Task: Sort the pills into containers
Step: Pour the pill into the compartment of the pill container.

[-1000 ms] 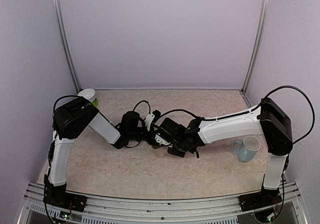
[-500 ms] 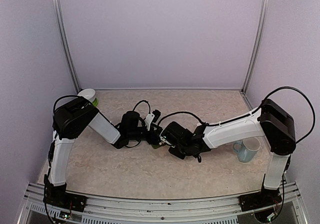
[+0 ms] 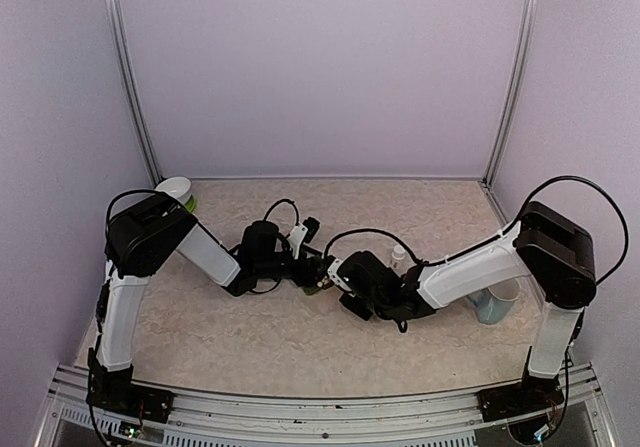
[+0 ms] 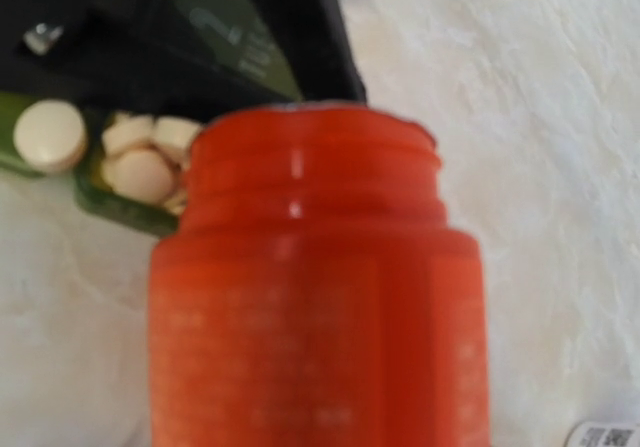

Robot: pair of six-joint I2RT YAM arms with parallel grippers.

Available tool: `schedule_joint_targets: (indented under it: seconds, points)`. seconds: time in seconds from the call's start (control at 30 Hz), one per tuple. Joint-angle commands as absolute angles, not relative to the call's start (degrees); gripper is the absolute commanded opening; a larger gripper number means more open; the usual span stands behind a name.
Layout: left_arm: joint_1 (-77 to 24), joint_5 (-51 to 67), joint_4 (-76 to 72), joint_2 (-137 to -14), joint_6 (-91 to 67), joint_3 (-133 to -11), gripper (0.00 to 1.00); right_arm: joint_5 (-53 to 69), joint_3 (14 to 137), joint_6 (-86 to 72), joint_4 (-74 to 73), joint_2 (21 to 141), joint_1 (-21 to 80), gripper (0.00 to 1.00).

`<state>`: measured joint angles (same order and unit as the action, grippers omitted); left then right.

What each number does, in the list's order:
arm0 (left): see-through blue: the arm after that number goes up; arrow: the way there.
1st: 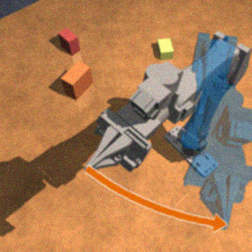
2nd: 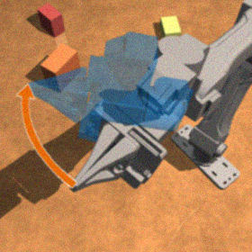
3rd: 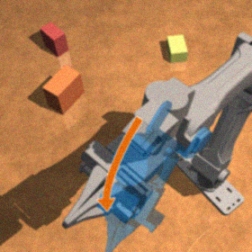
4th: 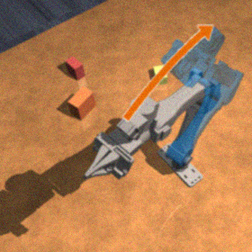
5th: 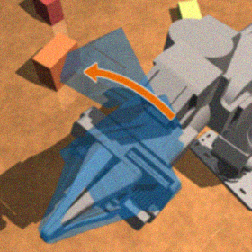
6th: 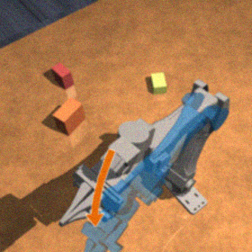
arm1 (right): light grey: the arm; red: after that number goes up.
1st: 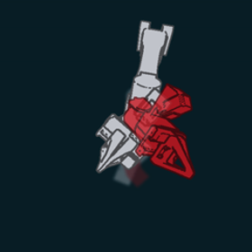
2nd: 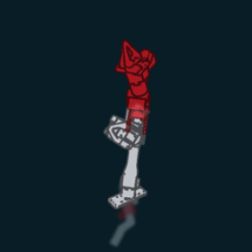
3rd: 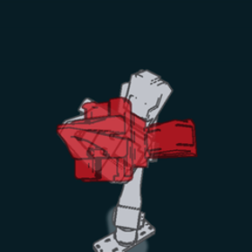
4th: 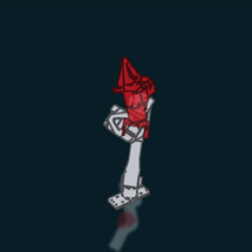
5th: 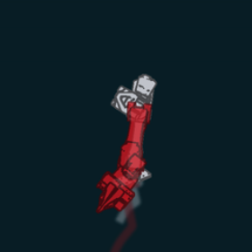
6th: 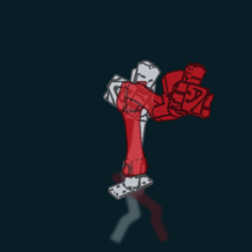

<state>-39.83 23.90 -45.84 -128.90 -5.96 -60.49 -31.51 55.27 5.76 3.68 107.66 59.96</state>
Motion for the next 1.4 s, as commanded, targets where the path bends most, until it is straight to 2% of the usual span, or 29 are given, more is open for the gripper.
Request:
schedule_joint_targets:
  seconds: [0.0,0.73,0.97,1.37]
  points:
    - [-42.4,27.9,-32.5,-133.1,-6.4,-58.2,0.65,-23.2,52.0,8.0,14.9,108.1,59.6,0.45]
    - [-41.9,25.7,-31.2,-130.4,-7.5,-58.2,0.66,-24.7,37.1,12.8,35.8,96.0,59.6,0.44]
    - [-41.7,23.9,-29.3,-128.8,-7.4,-58.6,0.71,-25.7,32.9,13.1,42.6,91.4,59.7,0.45]
    - [-40.8,20.8,-23.6,-120.8,-7.4,-61.5,0.82,-27.2,31.4,13.8,43.7,87.6,59.7,0.44]
